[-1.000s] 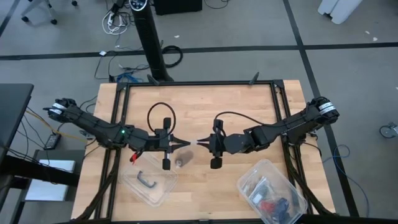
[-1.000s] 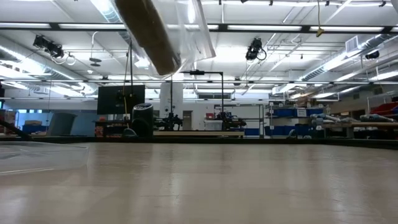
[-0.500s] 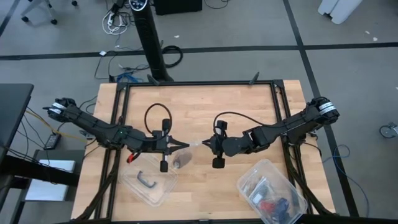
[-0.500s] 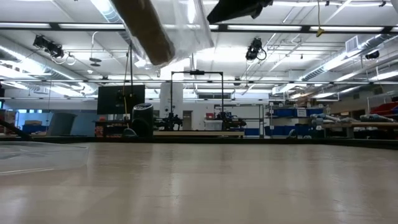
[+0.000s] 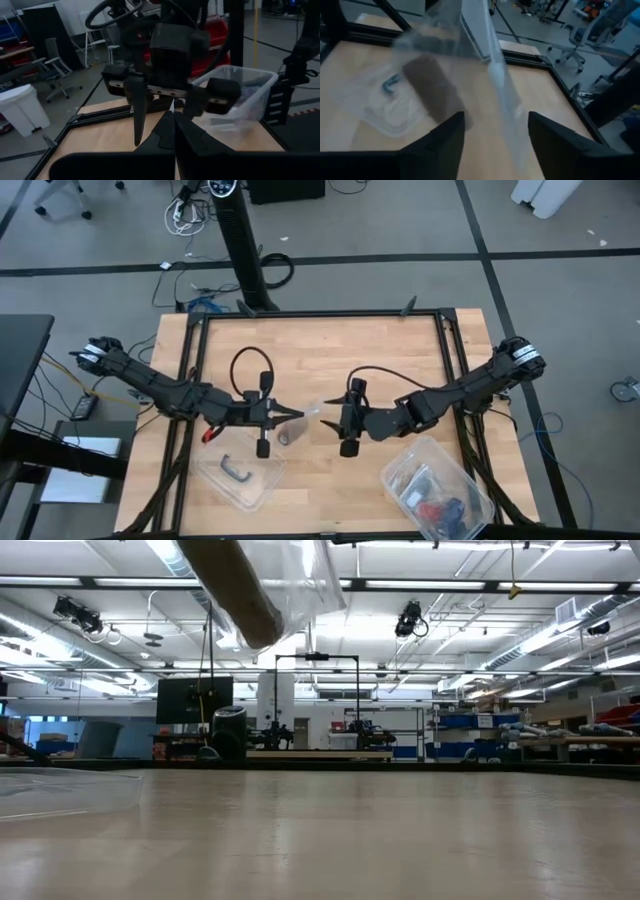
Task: Roll bandage
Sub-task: Close the transparent zip bag
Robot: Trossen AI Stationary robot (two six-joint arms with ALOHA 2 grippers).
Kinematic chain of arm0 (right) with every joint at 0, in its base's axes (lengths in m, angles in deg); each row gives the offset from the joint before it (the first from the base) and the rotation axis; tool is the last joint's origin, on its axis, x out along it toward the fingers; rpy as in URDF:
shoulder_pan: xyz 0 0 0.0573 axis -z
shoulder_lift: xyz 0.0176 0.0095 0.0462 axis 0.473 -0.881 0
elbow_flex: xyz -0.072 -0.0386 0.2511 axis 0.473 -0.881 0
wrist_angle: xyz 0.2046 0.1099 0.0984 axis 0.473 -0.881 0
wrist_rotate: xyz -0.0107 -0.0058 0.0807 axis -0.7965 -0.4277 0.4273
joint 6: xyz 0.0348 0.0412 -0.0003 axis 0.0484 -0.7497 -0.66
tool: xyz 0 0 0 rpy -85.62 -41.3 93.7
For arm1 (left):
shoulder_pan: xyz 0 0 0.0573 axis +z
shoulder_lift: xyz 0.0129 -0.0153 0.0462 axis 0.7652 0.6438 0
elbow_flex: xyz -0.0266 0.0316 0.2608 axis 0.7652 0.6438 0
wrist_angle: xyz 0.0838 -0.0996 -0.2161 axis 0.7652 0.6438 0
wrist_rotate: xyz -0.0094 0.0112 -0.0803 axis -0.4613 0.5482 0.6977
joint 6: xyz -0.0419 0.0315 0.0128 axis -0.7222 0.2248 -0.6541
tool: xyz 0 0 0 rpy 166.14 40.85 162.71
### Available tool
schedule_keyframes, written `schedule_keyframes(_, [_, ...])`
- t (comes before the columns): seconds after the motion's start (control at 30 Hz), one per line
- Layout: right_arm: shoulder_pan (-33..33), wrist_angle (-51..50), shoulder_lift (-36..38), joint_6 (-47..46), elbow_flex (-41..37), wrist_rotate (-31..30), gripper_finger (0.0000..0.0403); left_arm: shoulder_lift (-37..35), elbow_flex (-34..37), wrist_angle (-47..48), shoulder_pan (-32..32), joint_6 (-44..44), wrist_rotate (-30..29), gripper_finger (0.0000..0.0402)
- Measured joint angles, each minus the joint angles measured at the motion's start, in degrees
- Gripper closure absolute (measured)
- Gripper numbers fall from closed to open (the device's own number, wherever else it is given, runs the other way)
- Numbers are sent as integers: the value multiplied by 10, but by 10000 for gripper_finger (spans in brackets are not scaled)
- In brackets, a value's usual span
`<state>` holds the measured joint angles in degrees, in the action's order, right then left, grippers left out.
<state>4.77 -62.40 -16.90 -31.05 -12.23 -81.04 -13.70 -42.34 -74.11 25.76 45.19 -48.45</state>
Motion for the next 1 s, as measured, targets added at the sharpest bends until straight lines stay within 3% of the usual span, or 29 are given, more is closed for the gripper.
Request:
schedule_keyframes(0.13, [19, 16, -1, 17, 0, 3, 172, 0, 0, -5, 0, 0, 0, 401])
schedule_keyframes(0.23, [29, 24, -1, 27, 0, 9, 193, 0, 0, -6, 0, 1, 0, 401])
schedule_keyframes(0.33, [34, 27, -1, 37, 0, 40, 255, 0, 0, -18, 0, 2, 0, 401])
schedule_keyframes(0.47, [37, 41, -1, 66, -5, 54, 376, 0, 0, -29, 0, 4, 0, 401])
schedule_keyframes(0.5, [38, 45, -1, 78, -5, 54, 387, 0, 0, -28, 0, 4, 0, 401])
schedule_keyframes(0.77, [15, 8, 2, 62, -5, 47, 399, 0, 13, 23, 0, -2, 0, 401])
schedule_keyframes(1.0, [9, -55, 3, -6, -5, 56, 401, 6, 36, 51, 14, -69, 7, 393])
